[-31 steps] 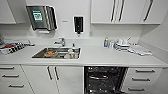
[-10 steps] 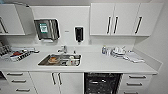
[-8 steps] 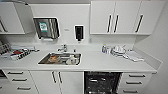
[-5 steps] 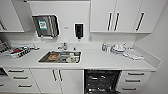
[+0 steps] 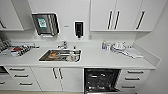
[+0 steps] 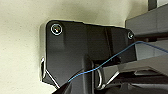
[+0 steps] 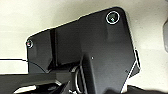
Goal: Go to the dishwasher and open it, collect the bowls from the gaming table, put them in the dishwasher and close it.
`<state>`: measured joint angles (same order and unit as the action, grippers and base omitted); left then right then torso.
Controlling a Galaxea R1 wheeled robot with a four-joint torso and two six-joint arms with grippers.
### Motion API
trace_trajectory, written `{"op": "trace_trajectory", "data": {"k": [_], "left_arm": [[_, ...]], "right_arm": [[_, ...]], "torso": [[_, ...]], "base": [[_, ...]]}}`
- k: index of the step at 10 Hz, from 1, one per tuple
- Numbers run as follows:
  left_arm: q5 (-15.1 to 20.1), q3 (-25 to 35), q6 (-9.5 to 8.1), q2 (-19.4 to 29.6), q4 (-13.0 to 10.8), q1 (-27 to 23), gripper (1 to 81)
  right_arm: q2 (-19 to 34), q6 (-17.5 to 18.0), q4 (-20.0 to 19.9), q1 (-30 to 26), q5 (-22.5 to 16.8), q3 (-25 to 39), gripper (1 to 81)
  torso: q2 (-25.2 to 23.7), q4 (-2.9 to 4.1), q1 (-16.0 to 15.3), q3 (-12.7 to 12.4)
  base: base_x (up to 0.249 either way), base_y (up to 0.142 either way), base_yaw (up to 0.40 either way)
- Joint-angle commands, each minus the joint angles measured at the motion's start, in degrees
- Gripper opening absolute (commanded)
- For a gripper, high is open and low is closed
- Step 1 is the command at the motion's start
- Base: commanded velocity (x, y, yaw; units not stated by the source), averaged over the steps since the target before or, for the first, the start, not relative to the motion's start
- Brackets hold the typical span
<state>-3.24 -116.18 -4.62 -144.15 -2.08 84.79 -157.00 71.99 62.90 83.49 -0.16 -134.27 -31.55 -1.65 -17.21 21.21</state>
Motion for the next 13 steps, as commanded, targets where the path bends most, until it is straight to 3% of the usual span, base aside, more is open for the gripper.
{"op": "trace_trajectory", "data": {"k": [1,3,4,5,8,13], "left_arm": [[3.06,0.43,-0.04,1.41,0.23,-1.86,81.1],[3.15,-2.63,-0.13,-0.95,0.41,-1.51,81.1],[3.15,-5.35,-0.13,-2.79,0.50,-1.24,81.1],[3.16,-7.73,-0.13,-4.47,0.33,-0.89,81.1],[3.07,-12.58,-0.04,-8.43,0.15,-0.45,81.1],[3.59,-19.78,-0.13,-14.40,0.50,-0.45,81.1]], "right_arm": [[-2.28,-0.44,1.70,-1.61,4.64,-5.72,81.1],[-3.34,-0.44,1.70,-1.26,5.51,-8.62,81.1],[-3.34,-0.44,1.61,-1.26,6.22,-9.24,81.1],[-3.43,-0.35,1.44,-1.35,6.22,-9.59,81.1],[-5.09,-0.35,1.43,-0.30,5.52,-12.67,81.1],[-12.48,-0.62,2.14,0.75,5.61,-25.59,81.1]], "torso": [[-0.05,0.00,-0.02,-5.47],[0.06,0.00,0.18,-8.36],[0.06,0.00,0.22,-5.44],[0.05,0.00,0.26,-6.78],[0.05,0.00,0.35,-7.48],[0.05,0.00,0.35,-7.50]], "base": [[0.000,0.000,0.000],[0.000,0.000,0.000],[0.000,0.000,0.000],[0.000,0.000,0.000],[0.000,0.000,0.000],[0.000,0.000,0.000]]}}
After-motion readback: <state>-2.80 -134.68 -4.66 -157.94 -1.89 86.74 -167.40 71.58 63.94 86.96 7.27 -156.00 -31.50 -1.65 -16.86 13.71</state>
